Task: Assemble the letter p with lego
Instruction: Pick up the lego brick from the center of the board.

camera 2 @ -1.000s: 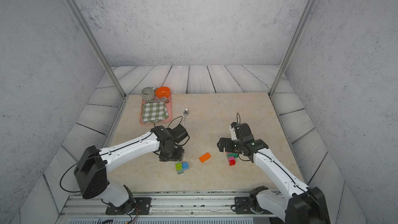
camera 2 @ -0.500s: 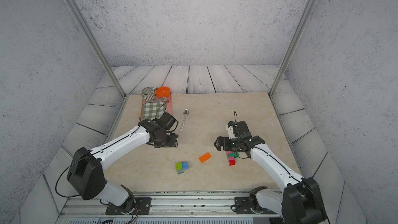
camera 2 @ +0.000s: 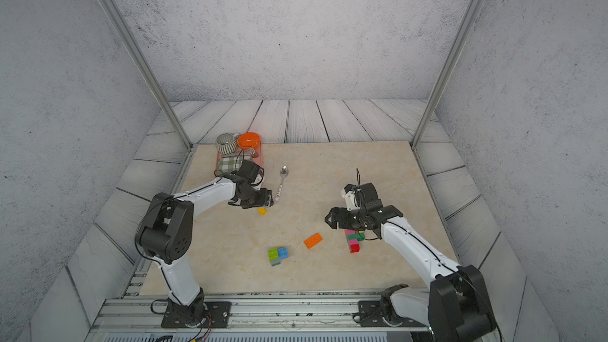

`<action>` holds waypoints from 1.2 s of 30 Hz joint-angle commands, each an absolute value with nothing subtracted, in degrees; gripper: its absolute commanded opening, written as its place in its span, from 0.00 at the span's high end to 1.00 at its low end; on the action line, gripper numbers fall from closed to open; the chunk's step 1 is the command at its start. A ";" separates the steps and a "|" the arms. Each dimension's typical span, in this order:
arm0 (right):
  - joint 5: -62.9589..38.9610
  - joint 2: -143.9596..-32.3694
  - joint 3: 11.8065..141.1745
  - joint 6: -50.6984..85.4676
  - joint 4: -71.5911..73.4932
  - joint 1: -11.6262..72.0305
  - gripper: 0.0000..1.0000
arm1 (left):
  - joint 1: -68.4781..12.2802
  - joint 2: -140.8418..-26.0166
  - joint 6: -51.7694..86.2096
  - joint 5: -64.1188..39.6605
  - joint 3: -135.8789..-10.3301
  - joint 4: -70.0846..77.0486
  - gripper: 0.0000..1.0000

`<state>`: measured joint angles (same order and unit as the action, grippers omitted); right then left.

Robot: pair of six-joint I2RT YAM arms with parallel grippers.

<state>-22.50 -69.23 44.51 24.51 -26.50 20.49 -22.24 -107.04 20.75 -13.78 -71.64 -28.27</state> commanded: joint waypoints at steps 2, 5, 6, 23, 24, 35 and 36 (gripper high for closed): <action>-23.62 -70.18 45.86 23.58 -26.52 20.57 0.14 | -22.14 -107.48 18.52 -19.27 -72.01 -27.16 0.27; -24.34 -71.13 45.88 23.84 -25.72 20.50 0.15 | -22.12 -106.28 19.40 -19.91 -69.38 -25.74 0.27; -24.64 -71.44 45.96 23.90 -25.51 20.53 0.15 | -22.16 -106.01 19.66 -20.40 -68.77 -25.58 0.27; -26.10 -72.70 46.38 23.80 -25.14 20.51 0.15 | -22.34 -100.85 20.54 -13.77 -67.55 -27.01 0.28; -26.10 -72.69 46.45 23.64 -25.27 20.51 0.15 | -22.37 -101.68 20.08 -12.47 -68.58 -28.04 0.27; -25.90 -72.98 46.36 23.25 -25.41 20.51 0.15 | -22.98 -109.93 18.53 -10.15 -74.01 -33.18 0.29; -26.04 -73.05 46.31 23.21 -25.29 20.55 0.15 | -23.31 -110.17 18.57 -10.11 -74.01 -33.45 0.30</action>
<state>-25.41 -72.49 44.73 24.05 -25.04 20.49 -22.52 -109.51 19.33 -10.66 -72.99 -30.72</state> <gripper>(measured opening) 0.847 0.706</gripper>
